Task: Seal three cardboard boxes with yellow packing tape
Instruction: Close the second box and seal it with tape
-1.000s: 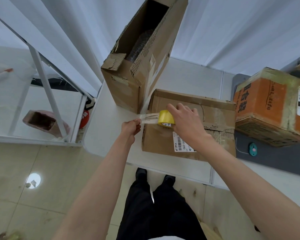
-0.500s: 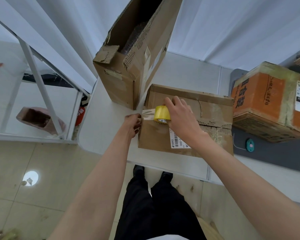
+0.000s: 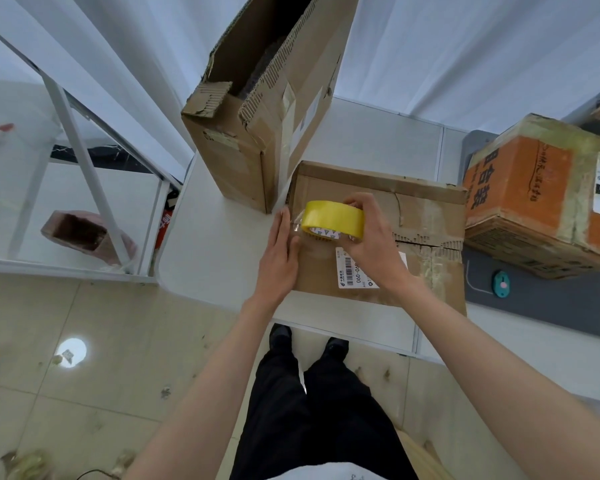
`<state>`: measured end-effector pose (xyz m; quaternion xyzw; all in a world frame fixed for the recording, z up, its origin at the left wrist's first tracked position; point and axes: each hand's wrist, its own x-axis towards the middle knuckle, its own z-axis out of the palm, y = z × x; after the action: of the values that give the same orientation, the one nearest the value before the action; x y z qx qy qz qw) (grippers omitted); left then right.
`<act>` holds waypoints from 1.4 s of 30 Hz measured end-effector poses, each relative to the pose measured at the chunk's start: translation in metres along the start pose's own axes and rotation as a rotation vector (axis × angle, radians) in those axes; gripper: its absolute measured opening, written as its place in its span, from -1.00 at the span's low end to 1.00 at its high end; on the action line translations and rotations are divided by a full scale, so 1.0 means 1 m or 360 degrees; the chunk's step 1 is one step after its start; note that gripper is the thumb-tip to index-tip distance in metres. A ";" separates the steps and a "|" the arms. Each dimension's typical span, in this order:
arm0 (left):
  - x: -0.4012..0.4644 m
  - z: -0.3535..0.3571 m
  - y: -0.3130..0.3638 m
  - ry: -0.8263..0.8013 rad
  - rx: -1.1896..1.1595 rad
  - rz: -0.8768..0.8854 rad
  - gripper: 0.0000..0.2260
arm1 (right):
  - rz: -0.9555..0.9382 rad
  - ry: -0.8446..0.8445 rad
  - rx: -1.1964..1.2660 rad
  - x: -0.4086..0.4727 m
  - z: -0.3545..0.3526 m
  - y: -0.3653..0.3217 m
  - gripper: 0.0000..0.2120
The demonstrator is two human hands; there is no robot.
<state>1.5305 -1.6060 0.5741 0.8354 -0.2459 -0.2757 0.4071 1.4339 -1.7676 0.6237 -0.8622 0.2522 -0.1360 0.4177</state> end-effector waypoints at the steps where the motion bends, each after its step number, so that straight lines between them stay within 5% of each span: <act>1: 0.000 0.000 -0.002 0.0014 0.0014 0.0067 -0.49 | 0.0058 0.0027 0.0041 -0.003 0.001 0.003 -0.54; 7: 0.017 -0.015 -0.014 -0.0123 0.0224 0.0478 -0.44 | 0.0244 0.0018 0.0103 -0.012 0.005 0.016 -0.69; 17: 0.022 -0.016 -0.019 -0.0348 0.0156 0.0358 -0.41 | 0.0176 0.0077 0.0002 -0.007 -0.004 0.010 -0.68; 22: 0.023 -0.014 -0.021 -0.0339 0.0204 0.0348 -0.42 | 0.0190 0.0396 -0.0169 -0.013 -0.042 0.023 -0.55; 27: 0.025 -0.013 -0.022 -0.0348 0.0282 0.0335 -0.42 | 0.0170 0.0426 -0.0419 -0.037 -0.075 0.059 -0.68; 42: 0.012 -0.011 -0.003 -0.0313 0.1274 0.0500 -0.28 | 0.0309 0.0509 -0.0009 -0.045 -0.071 0.078 -0.76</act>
<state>1.5470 -1.6067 0.5742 0.8495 -0.4949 -0.1716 0.0629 1.3401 -1.8299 0.6046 -0.8024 0.3978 -0.2296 0.3811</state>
